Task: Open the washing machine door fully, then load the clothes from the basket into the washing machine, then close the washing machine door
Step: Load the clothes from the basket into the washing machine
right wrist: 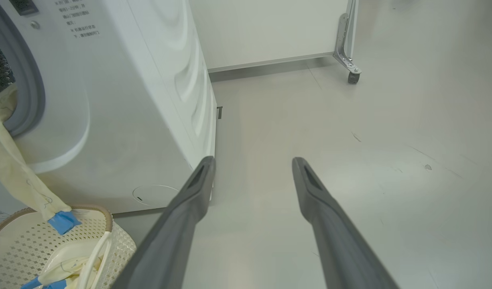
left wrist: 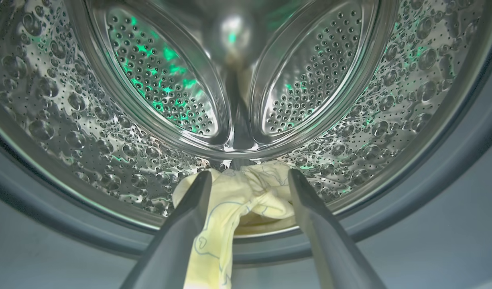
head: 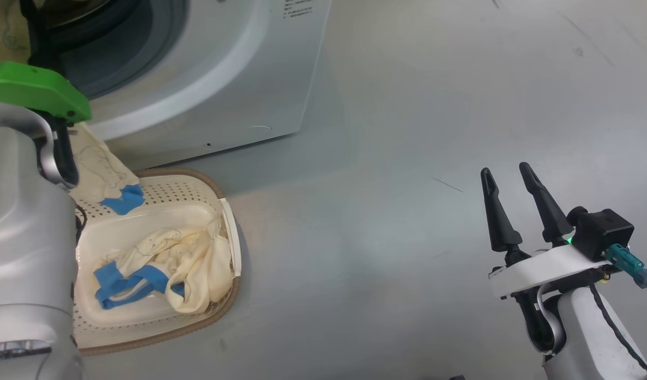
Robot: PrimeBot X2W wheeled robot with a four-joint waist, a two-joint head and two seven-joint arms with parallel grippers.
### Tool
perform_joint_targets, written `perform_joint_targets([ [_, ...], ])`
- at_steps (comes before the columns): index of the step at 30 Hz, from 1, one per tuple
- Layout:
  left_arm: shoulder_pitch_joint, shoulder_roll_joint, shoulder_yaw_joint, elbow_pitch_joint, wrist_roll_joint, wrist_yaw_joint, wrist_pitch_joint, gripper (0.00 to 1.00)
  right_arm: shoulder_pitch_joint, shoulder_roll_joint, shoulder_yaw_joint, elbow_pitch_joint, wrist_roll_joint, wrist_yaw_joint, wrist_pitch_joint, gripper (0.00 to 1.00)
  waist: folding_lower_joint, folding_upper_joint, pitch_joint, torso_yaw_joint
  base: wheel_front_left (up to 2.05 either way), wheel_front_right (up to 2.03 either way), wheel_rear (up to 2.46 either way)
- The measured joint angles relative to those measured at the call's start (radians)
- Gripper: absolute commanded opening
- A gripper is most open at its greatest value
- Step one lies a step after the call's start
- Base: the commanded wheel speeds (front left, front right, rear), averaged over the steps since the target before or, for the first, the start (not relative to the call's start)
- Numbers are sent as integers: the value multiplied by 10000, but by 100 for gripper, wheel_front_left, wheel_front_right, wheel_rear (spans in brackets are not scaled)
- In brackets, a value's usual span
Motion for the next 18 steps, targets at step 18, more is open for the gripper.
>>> perform_joint_targets([
  [18,2577,-909,-462,-1703,-102,-337,2,100,-5,-330,-512,-242,-180,0,0,100,0,0,-190,1478,0,0,0],
])
